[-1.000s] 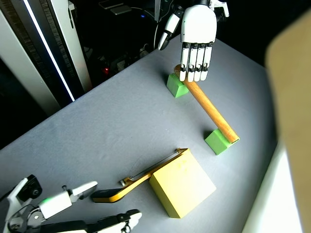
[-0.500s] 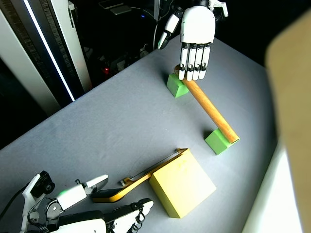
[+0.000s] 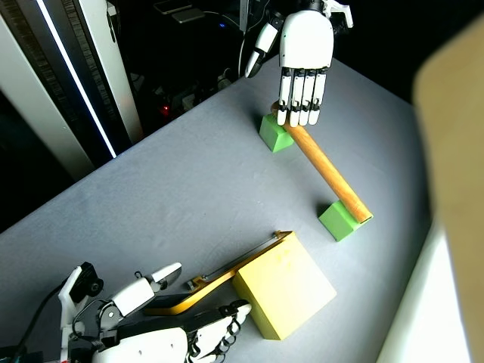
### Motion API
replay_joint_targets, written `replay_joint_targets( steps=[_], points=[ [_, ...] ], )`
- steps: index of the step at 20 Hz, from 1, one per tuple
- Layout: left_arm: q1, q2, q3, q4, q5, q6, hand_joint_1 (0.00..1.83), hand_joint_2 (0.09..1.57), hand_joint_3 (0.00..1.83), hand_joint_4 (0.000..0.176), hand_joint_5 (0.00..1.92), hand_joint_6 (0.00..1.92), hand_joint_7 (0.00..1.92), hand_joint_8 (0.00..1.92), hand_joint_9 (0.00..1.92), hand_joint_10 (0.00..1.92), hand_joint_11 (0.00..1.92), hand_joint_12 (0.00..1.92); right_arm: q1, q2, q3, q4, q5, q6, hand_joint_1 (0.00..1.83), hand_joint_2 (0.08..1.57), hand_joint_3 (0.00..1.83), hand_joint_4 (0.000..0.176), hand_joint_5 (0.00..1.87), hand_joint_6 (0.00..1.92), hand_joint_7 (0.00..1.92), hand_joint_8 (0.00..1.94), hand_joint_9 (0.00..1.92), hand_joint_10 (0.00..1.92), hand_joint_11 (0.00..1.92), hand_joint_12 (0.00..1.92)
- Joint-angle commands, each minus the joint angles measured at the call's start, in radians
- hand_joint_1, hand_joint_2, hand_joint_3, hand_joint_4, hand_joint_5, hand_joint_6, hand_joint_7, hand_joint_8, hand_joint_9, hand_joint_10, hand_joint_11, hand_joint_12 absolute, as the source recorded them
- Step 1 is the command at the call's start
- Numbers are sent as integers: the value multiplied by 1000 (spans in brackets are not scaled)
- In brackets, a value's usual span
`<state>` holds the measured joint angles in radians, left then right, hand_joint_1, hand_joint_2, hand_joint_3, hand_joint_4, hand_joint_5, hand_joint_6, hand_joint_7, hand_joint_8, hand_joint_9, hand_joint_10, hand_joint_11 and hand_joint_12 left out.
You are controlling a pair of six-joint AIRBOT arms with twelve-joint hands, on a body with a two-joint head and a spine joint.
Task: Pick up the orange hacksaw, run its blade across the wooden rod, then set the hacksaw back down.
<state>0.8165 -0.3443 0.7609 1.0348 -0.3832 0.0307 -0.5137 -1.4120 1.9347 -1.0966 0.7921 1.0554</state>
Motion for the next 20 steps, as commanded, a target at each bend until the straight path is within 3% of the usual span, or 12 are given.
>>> replay_joint_targets(
  steps=[1,3,5,11,12,14,16,20],
  points=[
    [-4,-3,9,-13,-17,0,0,1152,0,0,191,5,159,5,141,6,0,369,13,-4,7,63,55,14,963,1088,2,0,235,11,202,10,203,11,0,745],
    [-4,-4,11,-13,-17,0,0,1153,0,0,170,3,142,2,128,2,0,309,16,-17,16,61,50,14,961,1091,1,0,186,0,165,0,195,3,0,703],
    [-4,-4,12,-13,-20,0,0,1151,0,0,197,8,165,6,163,9,0,416,21,-28,23,56,47,14,951,1110,6,0,211,10,188,8,193,1,0,722],
    [-7,-4,12,-13,-24,0,0,1149,0,0,188,0,137,5,144,7,0,382,36,-41,27,43,37,14,1015,1091,0,0,253,10,211,5,206,3,0,768],
    [-8,-4,12,-13,-25,0,0,1150,0,0,139,3,96,3,113,4,0,349,37,-42,27,43,35,13,937,1106,1,0,208,1,204,2,231,8,0,764],
    [-9,-4,12,-13,-29,0,0,1153,0,0,155,5,123,8,124,4,0,419,38,-44,26,43,34,13,1000,1101,0,0,261,11,233,7,254,10,0,785],
    [-9,-4,12,-13,-32,0,0,1153,0,0,143,3,121,4,109,3,0,378,39,-46,26,43,31,9,923,1114,3,0,210,0,194,1,210,2,0,736],
    [-10,-4,12,-13,-34,0,0,1152,0,0,138,5,129,4,126,5,0,437,39,-55,26,43,31,6,951,1108,0,0,239,1,231,3,252,8,0,800]
  ],
)
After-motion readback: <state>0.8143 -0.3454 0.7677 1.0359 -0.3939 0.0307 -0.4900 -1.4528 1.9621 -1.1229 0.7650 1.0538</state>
